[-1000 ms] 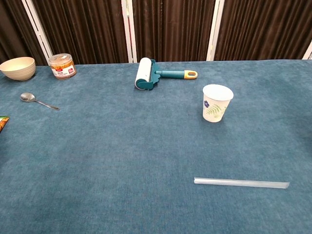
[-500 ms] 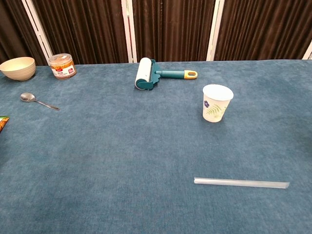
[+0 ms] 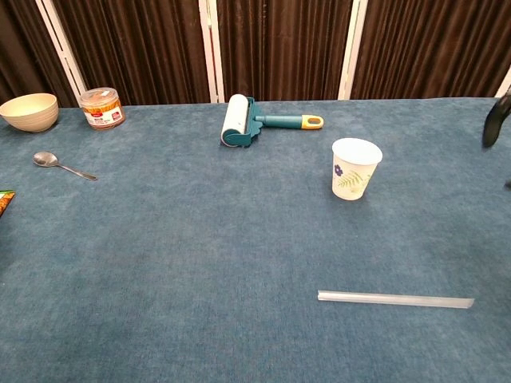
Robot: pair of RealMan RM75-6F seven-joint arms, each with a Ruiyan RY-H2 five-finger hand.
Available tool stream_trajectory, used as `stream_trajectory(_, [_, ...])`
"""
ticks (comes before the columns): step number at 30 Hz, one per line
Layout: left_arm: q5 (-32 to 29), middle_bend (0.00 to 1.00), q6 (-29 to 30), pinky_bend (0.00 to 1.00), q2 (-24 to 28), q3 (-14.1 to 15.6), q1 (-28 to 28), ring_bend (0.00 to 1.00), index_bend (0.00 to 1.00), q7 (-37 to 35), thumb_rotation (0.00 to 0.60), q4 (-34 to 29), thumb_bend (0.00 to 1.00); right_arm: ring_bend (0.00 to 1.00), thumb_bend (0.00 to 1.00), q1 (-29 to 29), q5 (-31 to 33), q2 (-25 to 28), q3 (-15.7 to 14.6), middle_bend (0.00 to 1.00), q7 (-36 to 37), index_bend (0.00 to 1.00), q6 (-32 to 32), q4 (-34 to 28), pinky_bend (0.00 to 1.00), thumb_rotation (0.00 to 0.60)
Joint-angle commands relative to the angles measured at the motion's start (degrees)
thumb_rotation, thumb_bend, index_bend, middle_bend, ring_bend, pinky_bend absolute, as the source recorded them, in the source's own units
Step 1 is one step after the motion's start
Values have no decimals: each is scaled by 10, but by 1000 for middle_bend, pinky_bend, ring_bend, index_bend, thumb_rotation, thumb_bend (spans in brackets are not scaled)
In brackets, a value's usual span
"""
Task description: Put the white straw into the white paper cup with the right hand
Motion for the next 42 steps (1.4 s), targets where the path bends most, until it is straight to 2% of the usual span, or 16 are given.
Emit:
stream_trajectory(1, [1,0,0,0,0,0,0,0,0,0,600,0,165,923,210,6,7,-16,-16,1000,-15,464,-29,-12,846,600])
stream_trajectory(8, [0,0,0,0,0,0,-1,0,0,1,600,0,168,926,220,11,9,-66,-26,1000,-60,514,-41,14,851,600])
stream_trajectory(17, [0,0,-1,0,0,0,-1,0,0,-1,600,0,168,927,220,18,29,-130,-34,1000,-114,517,-61,49,853,600])
stream_trajectory(28, [1,0,-1,0,1,0,-1,0,0,-1,600,0,165,927,223,20,44,-169,-47,1000,-141,535,-81,86,852,600])
stream_trajectory(42, [0,0,-1,0,0,-1,-1,0,0,-1,600,0,166,927,239,28,71,-219,-40,1000,-170,538,-93,106,852,600])
